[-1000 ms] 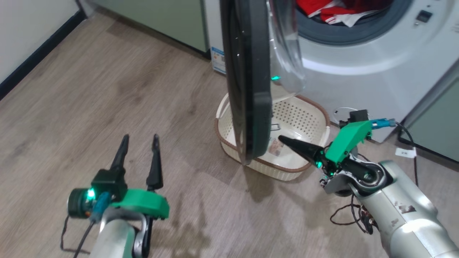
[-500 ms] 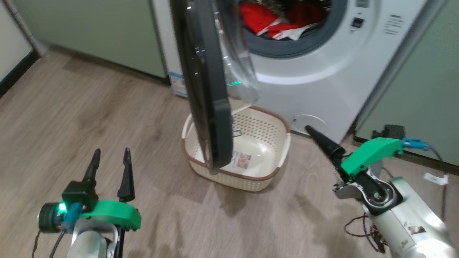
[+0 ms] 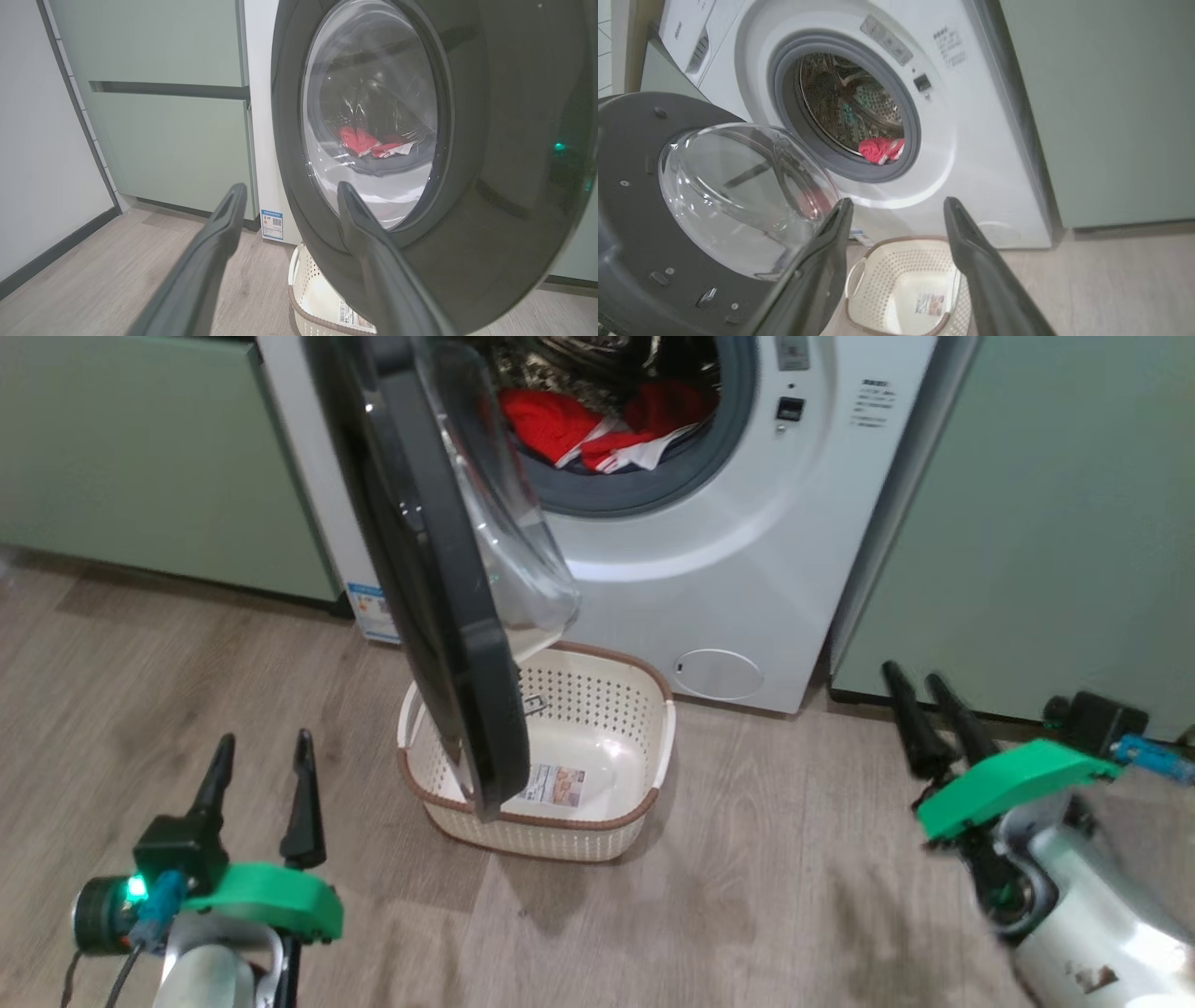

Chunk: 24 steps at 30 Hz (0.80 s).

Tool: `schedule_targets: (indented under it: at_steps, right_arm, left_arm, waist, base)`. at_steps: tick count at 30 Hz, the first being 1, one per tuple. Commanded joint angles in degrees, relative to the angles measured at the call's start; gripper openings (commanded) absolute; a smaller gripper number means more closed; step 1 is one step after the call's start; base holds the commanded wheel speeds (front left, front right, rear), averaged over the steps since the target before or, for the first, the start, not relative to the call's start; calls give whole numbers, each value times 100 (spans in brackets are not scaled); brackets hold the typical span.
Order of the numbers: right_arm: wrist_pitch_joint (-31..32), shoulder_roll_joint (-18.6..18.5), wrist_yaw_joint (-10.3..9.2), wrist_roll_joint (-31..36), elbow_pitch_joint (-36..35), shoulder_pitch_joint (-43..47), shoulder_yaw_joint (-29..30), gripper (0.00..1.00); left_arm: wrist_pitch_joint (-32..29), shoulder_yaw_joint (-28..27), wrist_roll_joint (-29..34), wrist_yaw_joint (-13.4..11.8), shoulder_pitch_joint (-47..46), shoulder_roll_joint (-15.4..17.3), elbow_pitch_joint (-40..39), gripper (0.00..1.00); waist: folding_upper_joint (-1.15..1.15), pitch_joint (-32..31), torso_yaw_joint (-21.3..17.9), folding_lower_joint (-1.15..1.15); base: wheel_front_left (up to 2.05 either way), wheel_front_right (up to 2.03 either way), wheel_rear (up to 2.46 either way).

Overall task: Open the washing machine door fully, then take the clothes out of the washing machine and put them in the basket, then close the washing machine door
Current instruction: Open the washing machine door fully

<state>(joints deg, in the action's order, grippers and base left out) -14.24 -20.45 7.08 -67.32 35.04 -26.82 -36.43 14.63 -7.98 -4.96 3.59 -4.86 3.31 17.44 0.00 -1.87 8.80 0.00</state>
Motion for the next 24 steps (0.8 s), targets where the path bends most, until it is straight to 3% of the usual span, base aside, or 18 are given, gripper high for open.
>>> schedule_targets:
  at_steps: [1, 6, 8, 10, 17, 24]
  right_arm:
    - [-70, -85, 41, 570, -242, -130, 436, 100]
    - [-73, 310, 41, 2590, -929, 466, 1784, 100]
    - [-74, 396, 41, 2936, -1090, 607, 1951, 100]
    - [-74, 625, 41, 3787, -1469, 989, 2264, 100]
    - [-75, 818, 41, 4628, -1591, 1519, 2468, 100]
    - [-75, 907, 41, 4993, -1644, 1714, 2591, 100]
  left_arm:
    - [37, -240, 78, 24, -129, 66, -175, 100]
    - [37, -289, 102, 46, -54, 36, -190, 100]
    - [37, -294, 106, 49, -43, 30, -190, 100]
    - [37, -308, 114, 60, 1, 15, -176, 100]
    - [37, -286, 122, 78, 69, -10, -110, 100]
    - [37, -286, 96, 71, 118, -28, -68, 100]
  waist:
    - [0, -41, -106, 0]
    - [0, -77, -208, 0]
    - [0, -80, -220, 0]
    - [0, -111, -258, 0]
    - [0, -143, -259, 0]
    - [0, -138, -239, 0]
  base:
    - [0, 0, 0]
    - [0, 0, 0]
    - [0, 0, 0]
    - [0, 0, 0]
    - [0, 0, 0]
    - [0, 0, 0]
